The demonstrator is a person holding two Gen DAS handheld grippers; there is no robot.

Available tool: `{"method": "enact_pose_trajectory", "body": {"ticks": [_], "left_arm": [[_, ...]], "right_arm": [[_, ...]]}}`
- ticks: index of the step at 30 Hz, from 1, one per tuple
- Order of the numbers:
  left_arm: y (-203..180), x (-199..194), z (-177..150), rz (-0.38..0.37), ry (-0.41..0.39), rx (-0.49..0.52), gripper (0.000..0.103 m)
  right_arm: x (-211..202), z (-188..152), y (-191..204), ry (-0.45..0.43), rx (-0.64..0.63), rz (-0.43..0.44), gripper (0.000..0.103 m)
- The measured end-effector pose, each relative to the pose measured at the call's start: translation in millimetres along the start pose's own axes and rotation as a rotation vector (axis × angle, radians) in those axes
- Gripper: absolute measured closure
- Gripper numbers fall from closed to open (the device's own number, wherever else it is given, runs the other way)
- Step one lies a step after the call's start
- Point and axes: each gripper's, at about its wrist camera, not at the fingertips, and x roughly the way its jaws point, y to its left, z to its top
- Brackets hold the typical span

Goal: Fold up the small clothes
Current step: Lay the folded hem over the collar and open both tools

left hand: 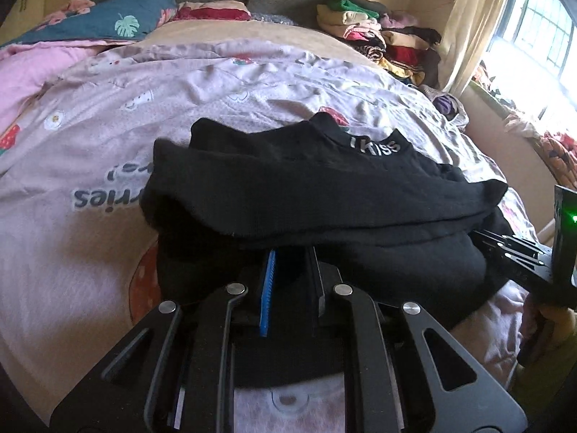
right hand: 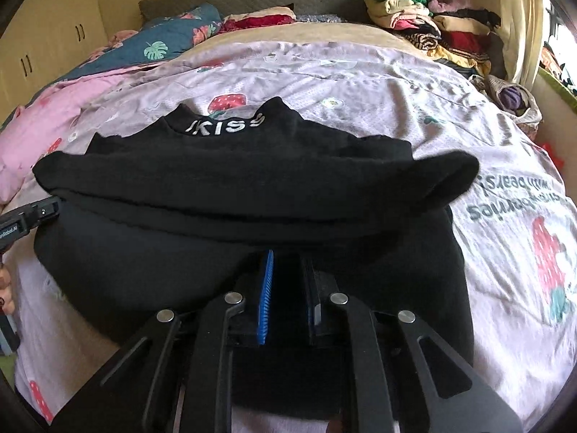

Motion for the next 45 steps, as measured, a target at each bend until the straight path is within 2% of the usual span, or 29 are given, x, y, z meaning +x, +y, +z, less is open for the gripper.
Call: {"method": "enact_pose_trajectory", "body": {"ticks": [8,14,17,19,22,23,24,26,30,31,32,33,34,35,36,39,45], "left_arm": [[10.4,19.6,25.4,0.018,-0.004,-0.004,0.095],[28.2,33.7,48.8,0.03,-0.022,-0.043,0.095],[39.8,29.8,59.4,0.045,-0.061,-0.075,0.094],[51.3,22.3,66.5,0.054,-0.098,-0.11,0.086],[70.8,8.7,72.2,0.066,-0.133,-0.166,0.083],[77.6,5.4,73.3,0.066,-0.136,-0.186,0.082],[83.3,3.7,74.3,0.062,-0.134,-0.204,0.075],[88.5,6.3,75.6,0.05,-0.113,-0.215,0.067],[88.8,23.7,70.5,0.029,-0.042,-0.2,0.049],[88.2,29.1,68.1,0.027,-0.025,-0.201,0.049],[86.9,32.9,65.8,0.024,-0.015,-0.196,0.049],[84.9,36.1,64.4,0.024,-0.01,-0.187,0.05],[81.0,38.4,62.6,0.035,-0.009,-0.169,0.058],[77.2,39.4,61.3,0.042,-0.013,-0.147,0.069],[73.0,39.9,60.8,0.041,-0.015,-0.124,0.091],[62.9,34.1,62.2,0.064,-0.046,-0.075,0.098],[72.3,4.9,74.8,-0.009,-0.136,-0.121,0.099]], "right_arm": [[18.1,34.4,-15.2,-0.007,0.041,0.052,0.09],[27.6,55.7,-29.8,-0.043,0.082,0.035,0.09],[20.9,57.6,-41.2,-0.088,0.113,0.03,0.09],[12.2,58.4,-50.2,-0.121,0.134,0.011,0.09],[1.7,59.7,-61.4,-0.152,0.14,-0.035,0.087],[-0.5,60.2,-66.7,-0.153,0.137,-0.07,0.08],[-0.5,59.8,-71.5,-0.142,0.133,-0.1,0.07],[8.4,58.4,-79.1,-0.082,0.114,-0.113,0.057],[21.4,53.7,-86.1,-0.051,0.138,-0.103,0.057],[23.3,53.6,-85.4,-0.058,0.139,-0.099,0.057],[24.5,53.3,-83.3,-0.066,0.13,-0.095,0.063],[25.4,52.8,-80.8,-0.072,0.116,-0.093,0.084],[24.9,52.2,-77.7,-0.081,0.104,-0.098,0.093],[23.4,52.2,-77.1,-0.088,0.102,-0.098,0.095],[20.9,52.4,-77.3,-0.097,0.108,-0.089,0.095],[7.5,54.5,-81.3,-0.137,0.142,-0.062,0.096],[-29.5,60.7,-102.1,-0.259,0.259,0.032,0.096]]}}
